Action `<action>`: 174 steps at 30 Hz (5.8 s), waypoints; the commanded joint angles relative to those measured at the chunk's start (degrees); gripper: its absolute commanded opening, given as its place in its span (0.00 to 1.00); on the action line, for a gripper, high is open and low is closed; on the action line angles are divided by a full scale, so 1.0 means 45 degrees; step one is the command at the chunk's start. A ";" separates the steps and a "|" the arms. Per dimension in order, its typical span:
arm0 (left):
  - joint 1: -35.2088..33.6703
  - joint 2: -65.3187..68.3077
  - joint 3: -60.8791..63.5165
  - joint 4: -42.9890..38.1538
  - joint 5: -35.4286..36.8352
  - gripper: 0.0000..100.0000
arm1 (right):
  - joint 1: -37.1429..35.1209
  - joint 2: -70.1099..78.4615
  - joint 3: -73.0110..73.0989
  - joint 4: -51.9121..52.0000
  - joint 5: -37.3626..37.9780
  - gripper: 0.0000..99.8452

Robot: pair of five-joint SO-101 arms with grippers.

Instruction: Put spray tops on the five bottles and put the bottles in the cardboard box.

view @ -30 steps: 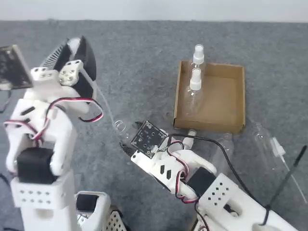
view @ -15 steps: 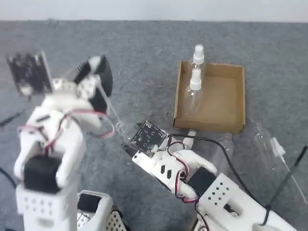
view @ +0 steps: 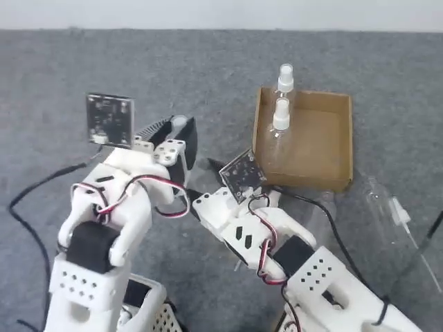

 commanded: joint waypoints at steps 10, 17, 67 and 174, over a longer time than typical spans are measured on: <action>-0.2071 0.0020 -0.3038 0.1114 -0.0899 0.22 | 0.0381 -0.0557 0.0137 -0.0459 -0.0195 0.01; -0.2911 -0.0977 -0.1983 0.2618 -0.1641 0.22 | 0.2374 -0.0400 -0.1563 0.0947 -0.0274 0.01; -0.0977 -0.6017 0.7004 -0.0821 -0.1875 0.37 | 0.8625 0.2549 -1.5492 1.2864 0.3419 0.01; -0.1641 -0.6017 0.7707 -0.0879 -0.1915 0.37 | 1.0774 1.7338 -0.8615 -0.8938 0.1055 0.18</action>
